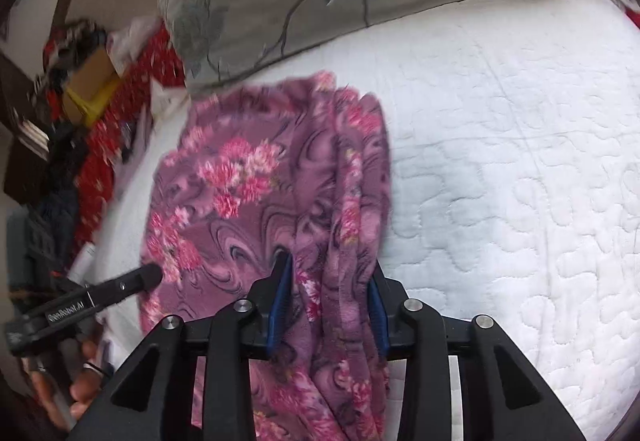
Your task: Fold small clothes
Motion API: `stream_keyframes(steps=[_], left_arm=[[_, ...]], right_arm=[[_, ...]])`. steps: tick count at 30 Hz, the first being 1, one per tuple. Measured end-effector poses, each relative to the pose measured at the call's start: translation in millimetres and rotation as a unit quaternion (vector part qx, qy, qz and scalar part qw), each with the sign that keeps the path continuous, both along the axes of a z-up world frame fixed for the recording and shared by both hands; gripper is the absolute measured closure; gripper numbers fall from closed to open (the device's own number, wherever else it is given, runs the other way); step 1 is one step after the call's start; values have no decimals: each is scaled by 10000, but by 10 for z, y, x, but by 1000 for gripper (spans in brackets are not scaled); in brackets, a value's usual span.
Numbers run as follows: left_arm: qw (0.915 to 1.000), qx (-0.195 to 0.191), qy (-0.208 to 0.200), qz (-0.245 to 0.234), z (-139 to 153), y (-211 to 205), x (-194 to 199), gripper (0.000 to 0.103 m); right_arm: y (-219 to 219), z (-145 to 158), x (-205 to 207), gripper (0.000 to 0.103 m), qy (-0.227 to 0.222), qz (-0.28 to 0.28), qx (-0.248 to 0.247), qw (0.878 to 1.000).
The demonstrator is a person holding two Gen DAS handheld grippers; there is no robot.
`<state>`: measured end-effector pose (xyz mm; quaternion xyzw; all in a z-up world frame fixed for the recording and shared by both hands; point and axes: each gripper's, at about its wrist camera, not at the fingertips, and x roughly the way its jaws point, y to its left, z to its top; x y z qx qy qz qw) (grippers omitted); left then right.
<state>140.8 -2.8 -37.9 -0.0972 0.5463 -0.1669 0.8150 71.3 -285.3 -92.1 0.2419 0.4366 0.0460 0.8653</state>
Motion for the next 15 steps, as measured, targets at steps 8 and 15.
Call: stream_keyframes(steps=[8,15], left_arm=[[9970,295,-599,-390,188,-554,499,63],[9976,626,-134,-260,-275,-745,880,63]], right_arm=[[100,470,372,68,-906,246,-776,9926],[-35,2,764,73,-438,185,-543,9974]])
